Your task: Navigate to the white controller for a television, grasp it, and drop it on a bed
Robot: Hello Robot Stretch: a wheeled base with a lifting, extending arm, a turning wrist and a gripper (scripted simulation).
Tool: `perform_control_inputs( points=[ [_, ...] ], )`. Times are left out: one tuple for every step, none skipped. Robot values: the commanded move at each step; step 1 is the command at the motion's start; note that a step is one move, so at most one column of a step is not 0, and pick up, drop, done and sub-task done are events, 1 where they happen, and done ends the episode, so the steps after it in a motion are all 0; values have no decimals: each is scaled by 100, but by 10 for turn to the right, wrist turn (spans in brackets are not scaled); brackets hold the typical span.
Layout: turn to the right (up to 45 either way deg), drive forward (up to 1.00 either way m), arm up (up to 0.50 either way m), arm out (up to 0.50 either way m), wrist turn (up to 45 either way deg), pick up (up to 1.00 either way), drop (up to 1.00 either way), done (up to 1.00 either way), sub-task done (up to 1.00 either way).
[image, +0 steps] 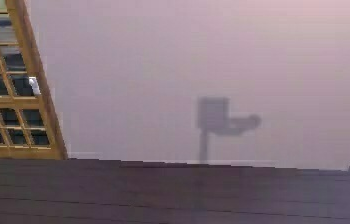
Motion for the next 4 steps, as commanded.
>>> perform_control_inputs(
  points=[
    [0,45,0,0,0,0,0,0,0],
    [420,0,0,0,0,0,0,0,0],
    [0,15,0,0,0,0,0,0,0],
    [270,0,0,0,0,0,0,0,0]
  ],
)
